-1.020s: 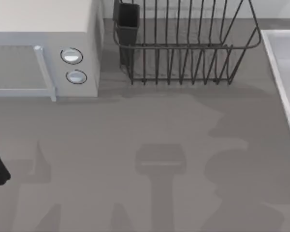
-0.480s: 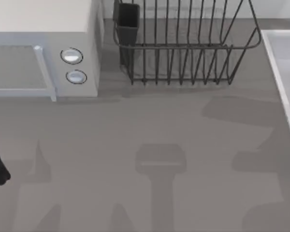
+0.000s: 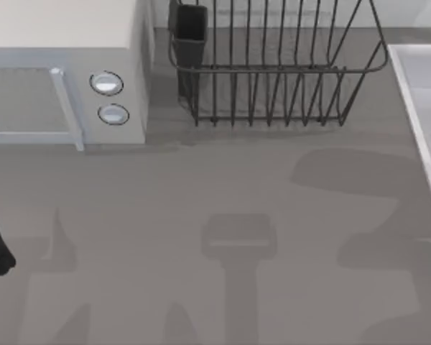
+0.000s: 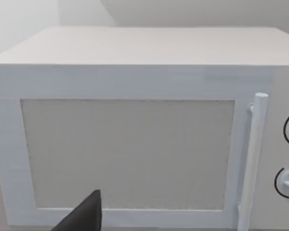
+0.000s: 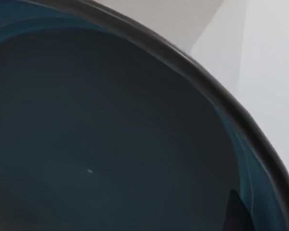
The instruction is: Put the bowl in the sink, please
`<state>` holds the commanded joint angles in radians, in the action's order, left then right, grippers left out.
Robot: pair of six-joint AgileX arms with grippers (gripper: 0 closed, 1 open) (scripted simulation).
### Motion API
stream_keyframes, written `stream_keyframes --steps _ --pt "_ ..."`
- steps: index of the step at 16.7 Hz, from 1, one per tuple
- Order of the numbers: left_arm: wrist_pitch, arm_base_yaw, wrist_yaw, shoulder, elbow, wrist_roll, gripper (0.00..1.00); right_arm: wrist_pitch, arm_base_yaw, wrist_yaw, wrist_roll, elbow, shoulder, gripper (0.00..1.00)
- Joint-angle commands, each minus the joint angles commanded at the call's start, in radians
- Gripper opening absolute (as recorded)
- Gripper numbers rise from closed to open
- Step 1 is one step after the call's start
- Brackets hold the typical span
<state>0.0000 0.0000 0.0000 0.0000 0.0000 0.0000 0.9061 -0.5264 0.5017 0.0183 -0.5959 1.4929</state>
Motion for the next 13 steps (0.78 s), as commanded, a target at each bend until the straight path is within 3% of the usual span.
stream_keyframes --steps 6,13 --pt "0.000 0.000 0.000 0.000 0.000 0.000 1.00 0.112 0.007 0.009 0.000 0.010 0.117 0.00" --pt "0.000 0.000 0.000 0.000 0.000 0.000 1.00 0.621 -0.002 0.003 -0.005 0.071 0.539 0.00"
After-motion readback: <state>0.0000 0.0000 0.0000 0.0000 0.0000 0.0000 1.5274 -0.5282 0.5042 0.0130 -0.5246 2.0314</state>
